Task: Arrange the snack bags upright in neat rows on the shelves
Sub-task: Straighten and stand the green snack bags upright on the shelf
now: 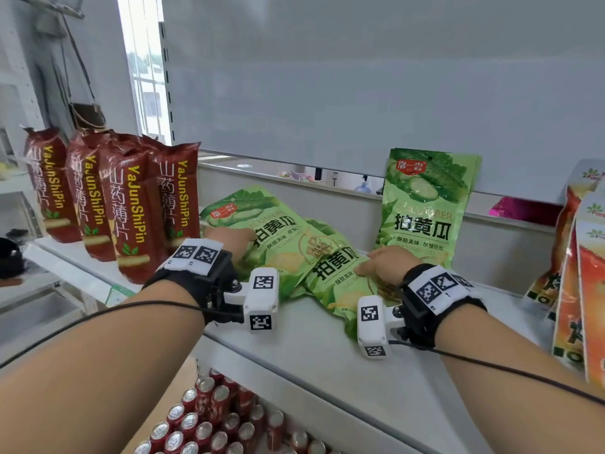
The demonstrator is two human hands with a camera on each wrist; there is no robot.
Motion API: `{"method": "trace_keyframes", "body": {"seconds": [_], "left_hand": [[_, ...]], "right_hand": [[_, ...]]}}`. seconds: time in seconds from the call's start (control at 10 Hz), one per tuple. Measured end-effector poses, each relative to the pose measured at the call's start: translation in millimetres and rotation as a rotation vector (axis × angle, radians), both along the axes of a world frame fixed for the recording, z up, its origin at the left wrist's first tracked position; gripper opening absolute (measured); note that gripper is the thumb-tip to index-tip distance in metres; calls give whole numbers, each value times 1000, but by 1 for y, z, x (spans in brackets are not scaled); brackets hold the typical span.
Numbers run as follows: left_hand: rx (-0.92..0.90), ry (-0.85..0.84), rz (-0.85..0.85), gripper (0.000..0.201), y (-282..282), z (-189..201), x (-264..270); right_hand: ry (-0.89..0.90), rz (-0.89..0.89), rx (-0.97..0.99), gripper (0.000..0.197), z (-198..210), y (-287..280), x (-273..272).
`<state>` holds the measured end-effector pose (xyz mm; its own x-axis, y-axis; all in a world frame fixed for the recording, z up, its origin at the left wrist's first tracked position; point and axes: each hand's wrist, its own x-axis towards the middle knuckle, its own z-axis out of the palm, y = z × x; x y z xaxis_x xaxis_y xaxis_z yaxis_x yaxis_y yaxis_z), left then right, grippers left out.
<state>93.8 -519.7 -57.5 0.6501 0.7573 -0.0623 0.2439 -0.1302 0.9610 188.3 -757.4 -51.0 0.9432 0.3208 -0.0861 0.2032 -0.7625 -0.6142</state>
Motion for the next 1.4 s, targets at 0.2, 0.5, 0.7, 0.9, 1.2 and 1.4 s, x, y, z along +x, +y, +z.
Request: {"method": "trace_keyframes", "body": {"seconds": [0.2, 0.5, 0.7, 0.9, 1.2, 1.4], "left_hand": [[-88, -111, -82, 42, 1, 1, 14], [-324, -502, -234, 13, -55, 34, 11], [-375, -506, -407, 19, -94, 33, 34], [-318, -418, -538, 17, -125, 22, 66], [-324, -365, -585, 19, -151, 8, 101], [-322, -336, -556, 19, -159, -4, 113]], "right_hand": [[-39, -2, 61, 41, 5, -10, -4], [3, -214, 640, 30, 1, -52, 5], [-109, -377, 801, 7, -3, -80, 12], [-81, -460, 923, 12, -12, -92, 19], [25, -469, 1027, 16, -27, -88, 30], [-38, -435, 938, 31, -26, -87, 37]]}}
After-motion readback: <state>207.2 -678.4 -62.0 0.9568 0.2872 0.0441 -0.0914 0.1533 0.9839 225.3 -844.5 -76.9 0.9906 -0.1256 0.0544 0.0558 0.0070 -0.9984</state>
